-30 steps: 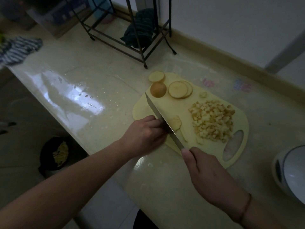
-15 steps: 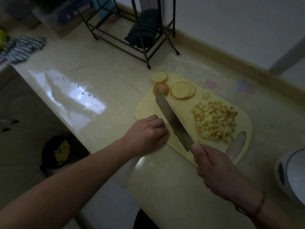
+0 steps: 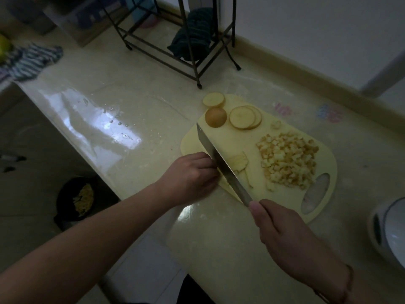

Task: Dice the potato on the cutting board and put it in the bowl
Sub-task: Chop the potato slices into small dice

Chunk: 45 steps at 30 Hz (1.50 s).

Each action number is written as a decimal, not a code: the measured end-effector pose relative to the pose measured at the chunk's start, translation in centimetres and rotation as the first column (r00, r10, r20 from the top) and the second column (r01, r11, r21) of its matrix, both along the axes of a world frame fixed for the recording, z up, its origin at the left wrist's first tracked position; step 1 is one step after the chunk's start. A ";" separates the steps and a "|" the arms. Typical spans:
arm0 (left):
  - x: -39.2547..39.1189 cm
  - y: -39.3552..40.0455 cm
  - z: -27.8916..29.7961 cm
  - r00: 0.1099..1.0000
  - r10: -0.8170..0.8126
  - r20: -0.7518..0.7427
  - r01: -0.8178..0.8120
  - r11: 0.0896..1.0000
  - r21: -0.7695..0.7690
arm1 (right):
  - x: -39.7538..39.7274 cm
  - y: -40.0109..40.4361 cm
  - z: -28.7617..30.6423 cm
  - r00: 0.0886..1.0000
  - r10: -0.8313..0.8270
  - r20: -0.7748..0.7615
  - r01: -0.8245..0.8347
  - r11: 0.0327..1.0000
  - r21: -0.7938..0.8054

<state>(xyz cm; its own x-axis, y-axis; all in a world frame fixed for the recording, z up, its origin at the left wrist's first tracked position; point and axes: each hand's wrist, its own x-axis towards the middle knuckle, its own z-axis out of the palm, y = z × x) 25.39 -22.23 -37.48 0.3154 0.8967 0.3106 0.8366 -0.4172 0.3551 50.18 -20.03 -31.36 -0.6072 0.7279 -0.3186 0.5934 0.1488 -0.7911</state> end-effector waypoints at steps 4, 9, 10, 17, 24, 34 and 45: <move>-0.1 0.0 0.0 1.000 -0.013 -0.020 0.012 1.000 -0.014 | 0.9 -0.5 0.3 0.999 0.015 0.048 -0.014 1.000 -0.010; -0.3 0.0 -0.2 0.997 -0.037 -0.070 0.037 0.999 -0.004 | -0.2 -0.5 -0.1 0.997 0.022 0.075 -0.025 0.999 0.043; -0.3 0.0 -0.3 0.995 -0.048 -0.085 0.048 0.999 -0.005 | -0.8 -0.3 -0.2 0.996 0.027 0.079 -0.032 0.998 0.060; -0.3 0.0 0.1 0.994 -0.057 -0.093 0.059 0.998 0.020 | -1.9 1.0 -0.7 0.999 0.003 0.032 -0.004 1.000 0.017; -0.1 -0.1 -0.3 0.999 -0.017 -0.043 0.019 0.999 0.034 | -0.1 2.6 -1.1 0.991 -0.131 0.038 0.136 0.969 -0.208; -2.4 -1.0 0.5 0.997 -0.050 0.056 0.049 0.999 0.018 | -2.1 0.2 -0.1 0.996 -0.051 -0.070 0.034 0.973 -0.228; -1.1 0.4 0.0 0.996 -0.084 0.022 0.084 0.996 -0.016 | 1.2 2.2 -0.1 0.975 -0.217 0.040 0.209 0.846 -0.491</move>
<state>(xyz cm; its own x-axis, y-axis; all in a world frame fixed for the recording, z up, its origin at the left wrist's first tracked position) 24.31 -21.86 -37.47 0.3834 0.8725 0.3030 0.7907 -0.4796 0.3804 51.42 -17.81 -31.45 -0.4634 0.5927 -0.6588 0.5522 -0.3883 -0.7378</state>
